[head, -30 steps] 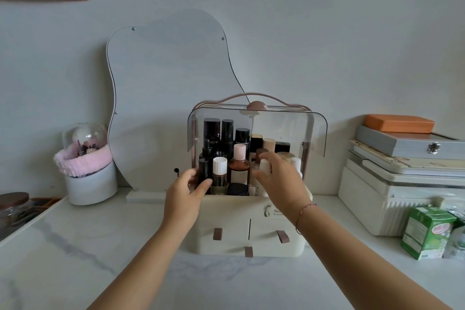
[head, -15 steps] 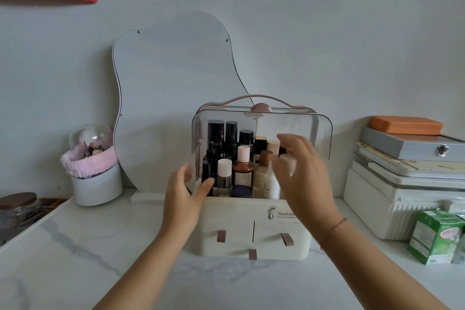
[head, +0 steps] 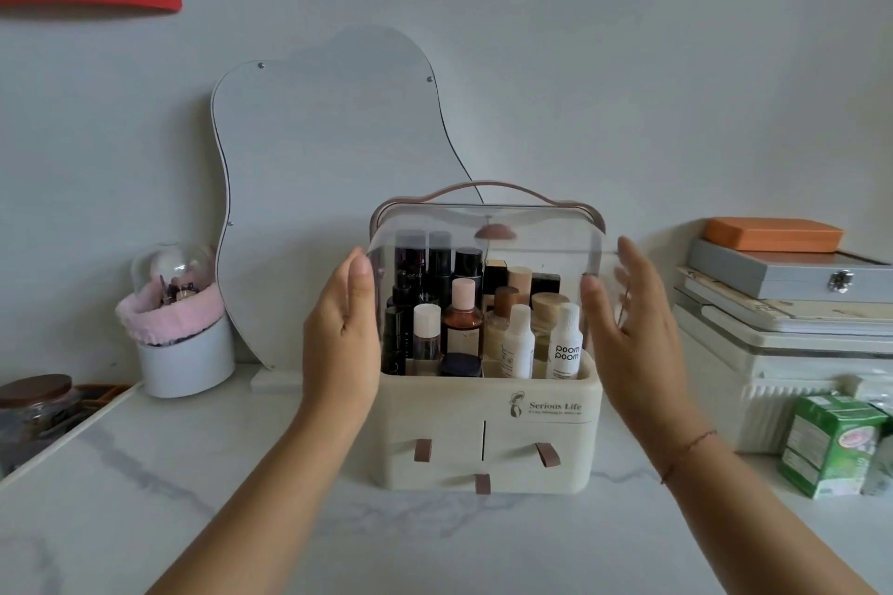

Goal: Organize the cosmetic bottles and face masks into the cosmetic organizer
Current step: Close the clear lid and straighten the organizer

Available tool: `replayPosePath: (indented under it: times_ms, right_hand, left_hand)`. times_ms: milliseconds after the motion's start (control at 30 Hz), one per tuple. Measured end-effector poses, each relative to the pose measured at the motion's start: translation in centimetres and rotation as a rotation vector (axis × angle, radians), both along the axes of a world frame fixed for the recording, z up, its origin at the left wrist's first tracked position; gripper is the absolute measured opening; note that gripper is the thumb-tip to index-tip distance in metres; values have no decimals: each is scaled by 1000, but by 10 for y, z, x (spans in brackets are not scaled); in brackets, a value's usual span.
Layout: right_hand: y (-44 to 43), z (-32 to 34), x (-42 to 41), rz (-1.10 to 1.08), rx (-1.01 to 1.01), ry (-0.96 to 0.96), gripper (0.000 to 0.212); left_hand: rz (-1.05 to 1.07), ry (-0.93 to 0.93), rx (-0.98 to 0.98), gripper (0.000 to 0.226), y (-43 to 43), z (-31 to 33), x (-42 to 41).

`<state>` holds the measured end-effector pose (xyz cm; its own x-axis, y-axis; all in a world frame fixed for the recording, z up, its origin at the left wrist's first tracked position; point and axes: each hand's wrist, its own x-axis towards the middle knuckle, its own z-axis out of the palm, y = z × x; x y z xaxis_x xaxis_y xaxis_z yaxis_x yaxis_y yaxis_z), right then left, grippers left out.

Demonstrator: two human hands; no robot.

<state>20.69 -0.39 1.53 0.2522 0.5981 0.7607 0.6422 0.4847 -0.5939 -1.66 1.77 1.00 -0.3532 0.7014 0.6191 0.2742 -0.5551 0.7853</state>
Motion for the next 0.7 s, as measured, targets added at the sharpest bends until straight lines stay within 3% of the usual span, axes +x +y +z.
replayPosePath:
  times_ms: [333, 533, 633, 700]
  right_hand:
    - [-9, -68, 14, 118, -248, 46, 56]
    - [2, -90, 22, 159, -396, 226, 80]
    - [3, -111, 22, 397, -510, 404, 60]
    - [4, -129, 24, 418, -547, 412, 55]
  left_hand:
    - [-117, 30, -138, 60, -7, -64, 0]
    - [-314, -60, -384, 85, 12, -106, -12]
    - [-419, -75, -466, 85, 16, -134, -11]
    - [-411, -80, -471, 76, 16, -142, -10]
